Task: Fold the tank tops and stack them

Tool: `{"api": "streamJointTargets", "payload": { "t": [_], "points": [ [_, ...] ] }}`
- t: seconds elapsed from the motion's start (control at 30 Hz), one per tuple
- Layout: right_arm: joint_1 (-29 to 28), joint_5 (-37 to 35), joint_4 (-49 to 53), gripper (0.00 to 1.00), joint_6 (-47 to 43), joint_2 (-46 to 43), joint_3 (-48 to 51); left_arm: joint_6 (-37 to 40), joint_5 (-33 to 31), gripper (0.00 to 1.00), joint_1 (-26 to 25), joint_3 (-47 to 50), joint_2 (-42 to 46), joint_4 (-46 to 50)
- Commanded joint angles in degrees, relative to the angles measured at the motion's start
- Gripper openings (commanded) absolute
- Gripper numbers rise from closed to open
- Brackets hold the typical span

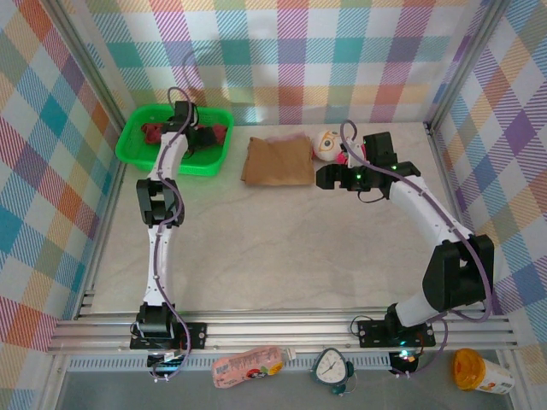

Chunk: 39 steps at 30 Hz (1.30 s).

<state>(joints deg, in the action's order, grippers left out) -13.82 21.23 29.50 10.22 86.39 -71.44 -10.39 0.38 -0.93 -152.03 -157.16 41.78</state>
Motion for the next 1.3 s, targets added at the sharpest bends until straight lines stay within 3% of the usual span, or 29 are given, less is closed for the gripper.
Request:
{"api": "streamJointTargets", "payload": {
  "t": [0.0,0.07,0.3,0.33,0.8,1.1,1.27],
  "points": [
    [0.34,-0.05,0.99,0.93,0.87,-1.01,0.42,-2.61,-1.72,0.80,-1.16,-3.11,-3.76,-3.25],
    [0.38,-0.38,1.20,0.93,0.77,-1.04,0.42,-3.02,-1.03,0.75,-1.59,-4.85,-5.31,-1.65],
    [0.51,0.30,0.12,0.93,2.17,-1.38,0.08,-1.04,0.64,0.06,-1.56,-4.88,-5.19,2.23],
    [0.47,0.43,0.08,0.93,2.30,-1.23,-0.01,-0.79,0.84,0.00,-1.53,-4.92,-4.41,2.72],
    [0.97,3.08,-6.51,0.94,6.28,-3.23,2.15,-0.28,-0.32,0.00,-1.80,2.15,20.88,4.80],
    [1.79,7.10,-12.25,0.95,9.19,-4.69,4.41,-0.57,2.01,0.00,-4.58,4.24,37.36,12.97],
    [1.79,8.99,-13.15,0.95,8.71,-6.32,5.38,-5.33,5.99,0.00,-7.48,4.32,45.53,18.77]
  ]
}}
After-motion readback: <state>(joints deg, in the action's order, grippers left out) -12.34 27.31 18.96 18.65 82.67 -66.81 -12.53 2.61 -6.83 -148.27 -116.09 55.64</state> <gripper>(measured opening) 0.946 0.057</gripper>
